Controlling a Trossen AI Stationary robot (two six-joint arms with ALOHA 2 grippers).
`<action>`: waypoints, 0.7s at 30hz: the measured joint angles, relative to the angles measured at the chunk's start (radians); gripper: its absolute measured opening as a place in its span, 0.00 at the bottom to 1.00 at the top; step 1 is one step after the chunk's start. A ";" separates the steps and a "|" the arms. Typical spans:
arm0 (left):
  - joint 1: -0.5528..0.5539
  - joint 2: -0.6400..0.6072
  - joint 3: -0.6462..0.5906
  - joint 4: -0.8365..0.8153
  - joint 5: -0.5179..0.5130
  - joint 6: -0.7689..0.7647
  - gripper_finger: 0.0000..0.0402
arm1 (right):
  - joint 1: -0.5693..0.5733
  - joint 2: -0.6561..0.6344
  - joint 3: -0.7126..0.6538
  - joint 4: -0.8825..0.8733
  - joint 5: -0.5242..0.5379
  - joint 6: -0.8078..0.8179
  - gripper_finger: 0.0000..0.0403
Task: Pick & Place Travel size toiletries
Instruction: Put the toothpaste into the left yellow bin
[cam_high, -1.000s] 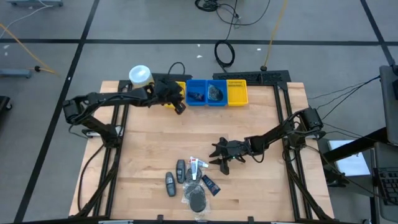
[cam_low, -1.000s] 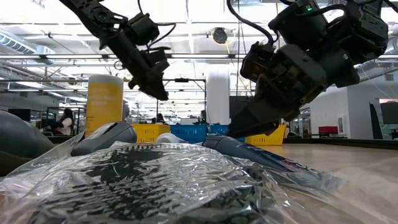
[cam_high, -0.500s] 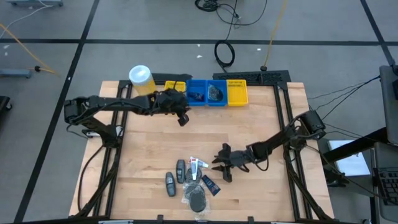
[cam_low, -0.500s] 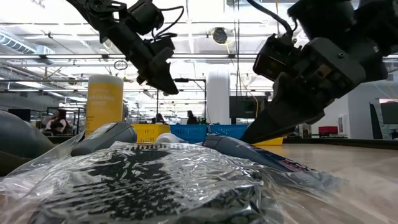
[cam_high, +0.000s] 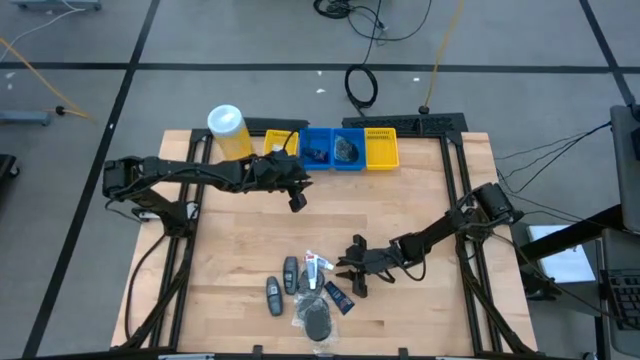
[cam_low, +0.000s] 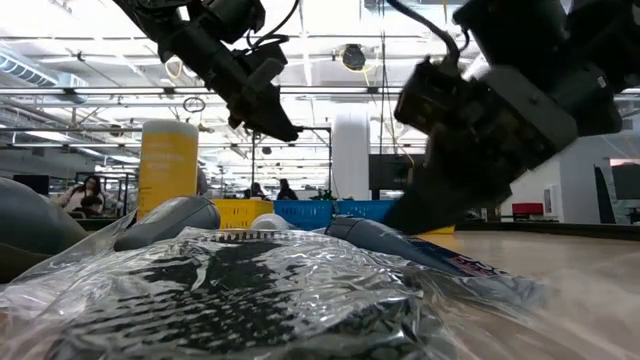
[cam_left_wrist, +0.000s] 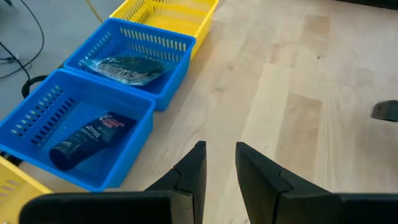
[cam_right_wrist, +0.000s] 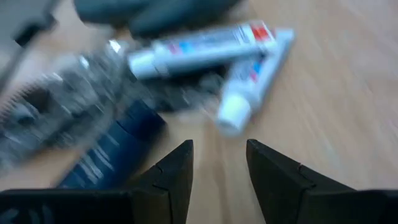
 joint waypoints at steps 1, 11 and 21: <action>-0.003 0.000 0.000 0.000 0.000 -0.005 0.22 | 0.000 0.007 0.002 -0.006 0.009 0.000 0.35; -0.042 0.000 0.000 0.004 -0.025 -0.028 0.22 | -0.002 0.071 0.057 0.004 0.048 0.004 0.35; -0.076 0.000 0.000 0.015 -0.079 -0.043 0.22 | -0.013 0.073 0.058 0.001 0.117 0.007 0.35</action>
